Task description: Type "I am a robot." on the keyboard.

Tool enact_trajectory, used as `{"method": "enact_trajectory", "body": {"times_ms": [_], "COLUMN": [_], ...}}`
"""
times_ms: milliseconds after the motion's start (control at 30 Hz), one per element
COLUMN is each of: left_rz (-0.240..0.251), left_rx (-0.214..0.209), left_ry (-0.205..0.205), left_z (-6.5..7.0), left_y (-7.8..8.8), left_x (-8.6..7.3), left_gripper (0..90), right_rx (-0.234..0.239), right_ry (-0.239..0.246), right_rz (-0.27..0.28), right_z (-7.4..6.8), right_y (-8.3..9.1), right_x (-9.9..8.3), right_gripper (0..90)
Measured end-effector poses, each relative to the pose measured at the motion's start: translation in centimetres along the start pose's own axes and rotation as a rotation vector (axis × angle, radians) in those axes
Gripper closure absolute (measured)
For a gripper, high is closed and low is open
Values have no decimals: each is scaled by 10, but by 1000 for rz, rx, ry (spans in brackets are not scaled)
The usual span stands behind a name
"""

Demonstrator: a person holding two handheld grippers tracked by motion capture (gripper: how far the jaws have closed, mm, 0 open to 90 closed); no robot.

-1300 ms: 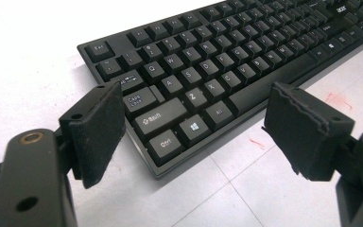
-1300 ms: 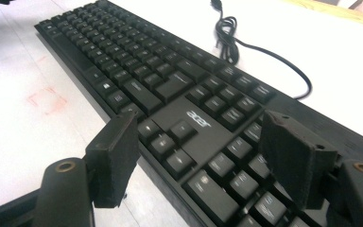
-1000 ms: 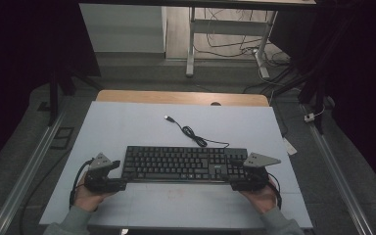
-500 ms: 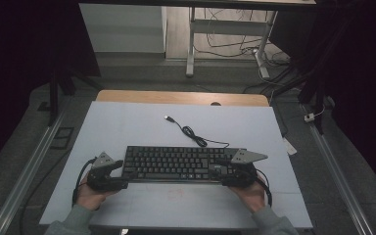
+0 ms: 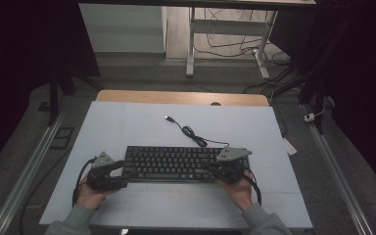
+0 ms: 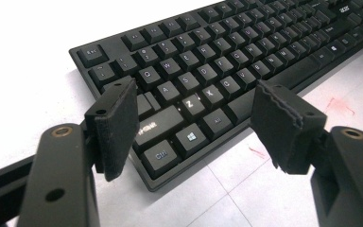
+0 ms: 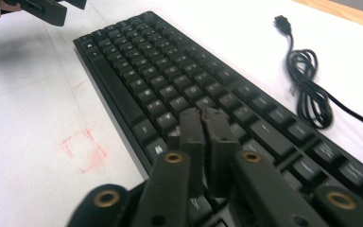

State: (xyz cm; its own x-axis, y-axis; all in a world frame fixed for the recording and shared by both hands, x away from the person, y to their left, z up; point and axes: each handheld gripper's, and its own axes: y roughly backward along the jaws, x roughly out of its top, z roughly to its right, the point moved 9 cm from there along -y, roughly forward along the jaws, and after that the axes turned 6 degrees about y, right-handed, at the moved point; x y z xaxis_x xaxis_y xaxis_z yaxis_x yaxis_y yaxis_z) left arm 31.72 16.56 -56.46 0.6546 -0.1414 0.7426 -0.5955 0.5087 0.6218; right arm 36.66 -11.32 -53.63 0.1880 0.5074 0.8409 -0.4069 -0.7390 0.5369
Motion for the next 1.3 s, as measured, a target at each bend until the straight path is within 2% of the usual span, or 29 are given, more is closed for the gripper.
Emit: {"method": "enact_trajectory", "body": {"times_ms": [333, 500, 667, 1000, 1033, 1300], "left_rz": [-1, 0, -3, 2, 1, -1], "left_rx": [18, 23, 28, 42, 46, 53], "left_ry": [6, 3, -2, -21, -24, -40], "left_z": [-3, -4, -5, -7, -7, -9], "left_y": [-2, -2, -5, -8, -9, -14], "left_x": [0, 0, 0, 1, 1, 3], "left_gripper": [338, 355, 412, 583, 635, 860], "right_rx": [24, 30, 39, 53, 54, 50], "right_ry": [14, 16, 16, 15, 14, 7], "right_rz": [-19, -23, -25, -23, -25, -39], "right_z": [-8, -10, -12, -14, -14, -12], "right_y": [-30, -38, -47, -58, -62, -69], "right_x": [13, 17, 21, 29, 30, 31], "right_gripper": [896, 896, 895, 894, 894, 895]}}
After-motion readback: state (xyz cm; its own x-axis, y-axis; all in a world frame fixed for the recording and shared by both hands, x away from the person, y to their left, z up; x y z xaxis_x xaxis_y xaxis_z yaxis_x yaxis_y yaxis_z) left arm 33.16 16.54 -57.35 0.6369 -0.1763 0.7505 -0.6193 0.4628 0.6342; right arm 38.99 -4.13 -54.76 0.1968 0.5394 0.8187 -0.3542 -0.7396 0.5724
